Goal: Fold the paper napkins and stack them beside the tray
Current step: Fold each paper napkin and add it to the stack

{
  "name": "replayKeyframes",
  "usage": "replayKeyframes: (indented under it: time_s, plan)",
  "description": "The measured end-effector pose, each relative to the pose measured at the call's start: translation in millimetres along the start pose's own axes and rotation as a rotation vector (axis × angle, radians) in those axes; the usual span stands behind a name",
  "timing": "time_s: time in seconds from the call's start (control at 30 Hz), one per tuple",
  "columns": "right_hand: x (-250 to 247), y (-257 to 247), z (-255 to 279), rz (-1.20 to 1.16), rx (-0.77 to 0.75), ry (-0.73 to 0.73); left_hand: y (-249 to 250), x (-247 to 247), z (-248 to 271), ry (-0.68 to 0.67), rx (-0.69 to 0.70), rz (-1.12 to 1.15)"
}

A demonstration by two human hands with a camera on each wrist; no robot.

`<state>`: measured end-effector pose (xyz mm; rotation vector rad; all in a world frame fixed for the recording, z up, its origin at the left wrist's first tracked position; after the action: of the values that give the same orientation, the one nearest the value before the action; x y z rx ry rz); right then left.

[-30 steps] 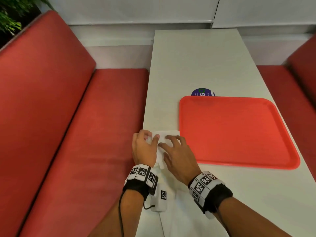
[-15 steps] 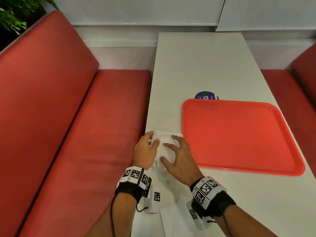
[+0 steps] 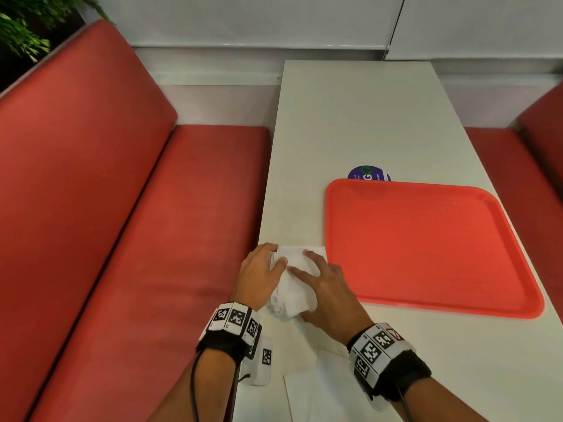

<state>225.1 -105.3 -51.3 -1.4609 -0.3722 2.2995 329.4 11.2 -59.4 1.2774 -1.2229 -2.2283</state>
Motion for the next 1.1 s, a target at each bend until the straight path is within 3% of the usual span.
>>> replayKeyframes:
  time_s: [0.23,0.47,0.67,0.8,0.97,1.1]
  plan:
    - [13.1,0.9,2.8,0.059,-0.014,0.055,-4.7,2.6,5.2,0.009,0.036,0.048]
    - [11.3,1.2,9.4,-0.049,-0.027,0.123,-15.2,7.5,8.5,-0.025,-0.021,0.536]
    - [13.2,-4.0,12.2,-0.17,-0.125,0.124,-11.0,9.6,11.1,-0.032,-0.027,0.638]
    - [12.8,-4.9,15.5,-0.248,-0.167,0.138,-11.8,12.0,11.9,-0.038,0.002,0.559]
    - [16.5,4.8,16.5,-0.371,-0.181,0.193,-4.4,11.9,15.5,-0.01,0.073,0.22]
    - [26.1,4.0,15.9,-0.029,-0.039,0.09,-8.6,15.9,14.9,-0.011,0.065,0.107]
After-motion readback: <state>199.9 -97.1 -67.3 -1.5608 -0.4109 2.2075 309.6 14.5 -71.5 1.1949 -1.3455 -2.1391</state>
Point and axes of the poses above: each hand's wrist, its own z-axis away from the middle knuckle, its own x-axis out of the palm, y = z × x, the point moved 7 cm from there along -z, towards the middle knuckle, and after that the axes turned 10 degrees about -y, right-handed, at the moved point
